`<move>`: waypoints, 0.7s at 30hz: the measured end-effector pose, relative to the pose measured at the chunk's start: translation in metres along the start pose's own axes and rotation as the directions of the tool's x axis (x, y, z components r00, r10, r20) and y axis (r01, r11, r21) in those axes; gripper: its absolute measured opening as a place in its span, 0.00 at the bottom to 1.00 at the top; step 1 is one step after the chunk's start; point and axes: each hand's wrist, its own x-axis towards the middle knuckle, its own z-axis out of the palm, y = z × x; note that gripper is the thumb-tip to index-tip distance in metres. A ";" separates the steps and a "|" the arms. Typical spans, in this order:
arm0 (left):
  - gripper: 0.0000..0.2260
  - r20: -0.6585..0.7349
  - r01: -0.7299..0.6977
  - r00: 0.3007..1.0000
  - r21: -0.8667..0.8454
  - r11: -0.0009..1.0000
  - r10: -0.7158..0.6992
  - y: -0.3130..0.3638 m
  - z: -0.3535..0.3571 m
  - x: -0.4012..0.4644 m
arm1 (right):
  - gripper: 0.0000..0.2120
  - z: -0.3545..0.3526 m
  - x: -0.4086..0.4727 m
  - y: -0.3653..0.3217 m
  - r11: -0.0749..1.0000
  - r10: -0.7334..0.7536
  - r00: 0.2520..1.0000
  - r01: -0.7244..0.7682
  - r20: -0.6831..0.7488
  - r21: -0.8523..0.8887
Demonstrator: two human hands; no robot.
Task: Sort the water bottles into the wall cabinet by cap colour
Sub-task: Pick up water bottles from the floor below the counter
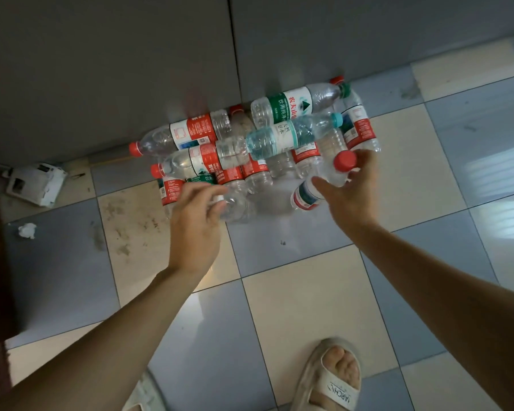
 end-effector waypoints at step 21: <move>0.31 0.155 0.108 0.984 -0.153 0.982 -0.084 -0.002 0.030 -0.015 | 0.47 -0.005 -0.030 0.042 0.975 -0.003 0.978 0.049 0.207 -0.219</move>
